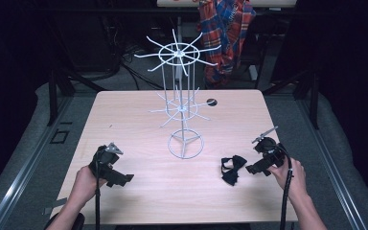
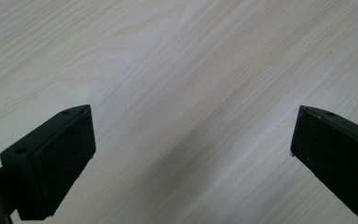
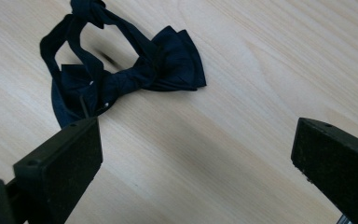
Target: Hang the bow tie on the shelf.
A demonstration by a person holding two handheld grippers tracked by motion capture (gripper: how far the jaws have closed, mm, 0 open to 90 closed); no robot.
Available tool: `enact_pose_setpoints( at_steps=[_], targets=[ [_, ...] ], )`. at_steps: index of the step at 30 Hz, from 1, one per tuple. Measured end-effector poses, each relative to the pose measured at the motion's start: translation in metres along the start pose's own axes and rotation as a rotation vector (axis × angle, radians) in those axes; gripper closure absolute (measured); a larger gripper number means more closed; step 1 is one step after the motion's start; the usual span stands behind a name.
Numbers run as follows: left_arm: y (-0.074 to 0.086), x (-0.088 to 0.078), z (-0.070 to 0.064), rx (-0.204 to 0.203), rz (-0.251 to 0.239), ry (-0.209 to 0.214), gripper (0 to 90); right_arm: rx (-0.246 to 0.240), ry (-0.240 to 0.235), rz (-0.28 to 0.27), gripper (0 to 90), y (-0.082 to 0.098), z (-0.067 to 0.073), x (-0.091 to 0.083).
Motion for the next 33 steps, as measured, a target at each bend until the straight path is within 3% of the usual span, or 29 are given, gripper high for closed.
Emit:
enact_pose_setpoints(
  at_steps=[12,19,25,33],
  targets=[
    [0.001,-0.003,0.000,0.002,-0.013,-0.008,0.0,-0.029,-0.014,0.014,0.9,-0.008,0.007,0.001],
    [0.001,-0.002,0.000,0.005,-0.005,0.000,0.0,-0.051,-0.020,-0.005,1.5,-0.014,0.013,-0.001],
    [0.000,-0.001,0.000,0.002,-0.009,-0.004,0.0,-0.071,0.014,-0.041,3.6,-0.023,0.019,0.001],
    [0.000,-0.001,0.000,0.003,-0.008,-0.007,0.0,-0.079,0.009,-0.047,5.4,-0.037,0.030,0.013]
  ],
)
Point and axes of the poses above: each handheld gripper's, and its own axes: x roughly forward along the jaws, y roughly out of its underside, z roughly to its left, the point moved 3 cm from there along x, roughly forward along the jaws, and after that the axes turned 14 degrees about y, right-handed, at the moved point
